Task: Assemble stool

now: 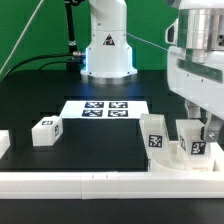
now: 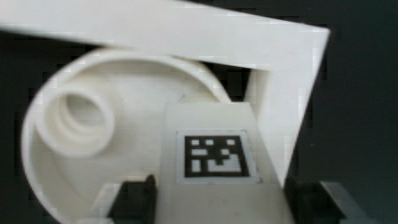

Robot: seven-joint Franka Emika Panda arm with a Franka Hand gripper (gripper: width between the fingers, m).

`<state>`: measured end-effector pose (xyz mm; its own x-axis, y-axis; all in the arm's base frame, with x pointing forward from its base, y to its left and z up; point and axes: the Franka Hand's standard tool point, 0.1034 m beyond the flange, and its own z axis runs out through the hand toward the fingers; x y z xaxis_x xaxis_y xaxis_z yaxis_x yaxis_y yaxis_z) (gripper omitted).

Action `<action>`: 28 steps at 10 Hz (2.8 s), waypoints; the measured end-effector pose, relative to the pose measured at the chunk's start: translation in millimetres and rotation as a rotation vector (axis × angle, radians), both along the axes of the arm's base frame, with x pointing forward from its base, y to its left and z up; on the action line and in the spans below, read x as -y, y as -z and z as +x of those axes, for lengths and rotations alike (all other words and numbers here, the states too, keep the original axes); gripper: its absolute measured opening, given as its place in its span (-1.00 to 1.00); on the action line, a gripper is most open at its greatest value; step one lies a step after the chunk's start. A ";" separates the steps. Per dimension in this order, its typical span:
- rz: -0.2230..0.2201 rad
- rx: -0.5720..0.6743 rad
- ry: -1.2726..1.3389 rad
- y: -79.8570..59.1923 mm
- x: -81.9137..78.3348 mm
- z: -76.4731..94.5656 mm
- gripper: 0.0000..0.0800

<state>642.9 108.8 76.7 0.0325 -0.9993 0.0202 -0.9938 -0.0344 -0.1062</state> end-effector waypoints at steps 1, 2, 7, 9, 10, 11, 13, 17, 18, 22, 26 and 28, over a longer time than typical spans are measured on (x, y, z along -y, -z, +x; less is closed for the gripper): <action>0.026 0.004 0.153 -0.5 -1.9 0.2 -0.14; 0.064 0.021 0.289 -0.2 -4.4 1.3 -0.14; 0.139 0.045 0.422 3.4 -16.9 -1.2 -0.14; 0.130 0.035 0.336 1.5 -18.0 -1.5 0.28; 0.132 0.028 0.267 -5.8 -20.6 0.1 0.55; 0.121 0.086 0.148 -14.9 -24.0 3.6 0.60; 0.087 0.114 -0.184 -38.9 -29.4 5.0 0.62; 0.014 0.120 -0.516 -31.1 -33.5 -4.8 0.62; 0.003 0.121 -0.575 -30.9 -33.4 -4.8 0.62; -0.120 0.055 -1.396 -33.6 -26.3 -3.3 0.62; -0.194 0.059 -1.630 -33.7 -19.5 -0.6 0.62; -0.213 -0.014 -1.900 -30.2 -16.6 -3.6 0.62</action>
Offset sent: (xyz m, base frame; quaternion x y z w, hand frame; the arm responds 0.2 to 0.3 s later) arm 0.0005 0.0014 -0.0003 0.0506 -0.0191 0.3290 0.9428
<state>639.3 125.4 106.9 0.9239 0.3665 0.1100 0.3629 -0.9304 0.0524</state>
